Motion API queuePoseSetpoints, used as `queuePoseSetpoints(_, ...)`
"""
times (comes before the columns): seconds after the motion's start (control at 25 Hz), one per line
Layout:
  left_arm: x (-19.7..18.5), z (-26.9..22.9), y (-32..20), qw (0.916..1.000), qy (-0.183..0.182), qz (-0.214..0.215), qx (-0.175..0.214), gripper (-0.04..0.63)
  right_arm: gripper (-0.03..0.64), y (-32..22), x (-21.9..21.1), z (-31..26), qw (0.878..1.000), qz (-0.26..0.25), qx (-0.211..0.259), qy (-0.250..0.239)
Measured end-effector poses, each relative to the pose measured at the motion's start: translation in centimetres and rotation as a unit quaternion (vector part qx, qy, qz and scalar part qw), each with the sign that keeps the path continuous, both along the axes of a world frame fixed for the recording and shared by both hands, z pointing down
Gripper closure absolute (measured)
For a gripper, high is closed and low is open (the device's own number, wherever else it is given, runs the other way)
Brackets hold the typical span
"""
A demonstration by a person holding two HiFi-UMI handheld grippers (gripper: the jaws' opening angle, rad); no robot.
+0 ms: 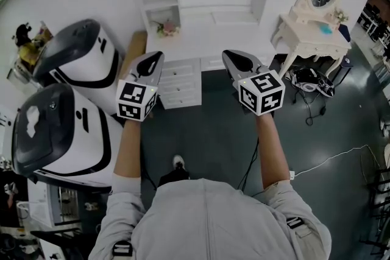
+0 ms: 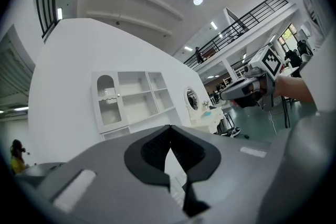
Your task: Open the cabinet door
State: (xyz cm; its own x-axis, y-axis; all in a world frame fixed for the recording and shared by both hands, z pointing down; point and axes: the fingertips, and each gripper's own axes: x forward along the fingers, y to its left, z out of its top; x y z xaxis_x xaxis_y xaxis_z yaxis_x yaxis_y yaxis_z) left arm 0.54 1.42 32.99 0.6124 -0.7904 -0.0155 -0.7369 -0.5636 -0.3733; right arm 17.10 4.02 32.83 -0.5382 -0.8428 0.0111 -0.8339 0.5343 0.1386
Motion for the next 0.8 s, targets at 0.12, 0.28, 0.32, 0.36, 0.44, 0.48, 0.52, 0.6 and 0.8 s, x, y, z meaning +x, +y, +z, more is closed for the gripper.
queuePoseSetpoints(0.12,-0.4,0.2,-1.8,1.0,0.0,-0.003,0.0,0.577,0.615,-1.6,-0.4,0.2,1.0,-0.002,0.001,0.003)
queuePoseSetpoints(0.28,-0.7,0.4,-5.3,1.0,0.007,0.001,0.001,0.577,0.615,-5.0,-0.6,0.4,1.0,0.005,-0.002,0.001)
queuePoseSetpoints(0.32,-0.7,0.3,-6.4,1.0,0.008,0.003,0.002,0.578,0.615,-6.0,-0.7,0.3,1.0,0.006,-0.002,0.0)
queuePoseSetpoints(0.36,-0.8,0.2,-7.6,0.9999,0.008,0.005,0.003,0.578,0.615,-7.1,-0.8,0.2,1.0,0.008,-0.002,0.0)
queuePoseSetpoints(0.44,-1.2,0.1,-10.2,0.9999,0.009,0.007,0.003,0.578,0.615,-9.5,-1.1,-0.2,1.0,0.011,0.0,0.0)
queuePoseSetpoints(0.48,-1.4,0.1,-11.5,0.9999,0.01,0.008,0.001,0.578,0.615,-10.8,-1.2,-0.3,1.0,0.013,0.001,0.0)
queuePoseSetpoints(0.52,-1.6,0.1,-12.9,0.9999,0.009,0.009,0.0,0.578,0.615,-12.1,-1.4,-0.5,1.0,0.014,0.0,-0.002)
queuePoseSetpoints(0.6,-1.9,0.0,-15.6,0.9999,0.005,0.013,-0.003,0.578,0.615,-14.9,-1.8,-0.9,1.0,0.016,-0.003,-0.007)
queuePoseSetpoints(0.8,-2.9,-0.5,-22.0,0.9997,0.002,0.023,-0.007,0.578,0.615,-21.0,-3.3,-1.2,1.0,0.018,-0.01,-0.007)
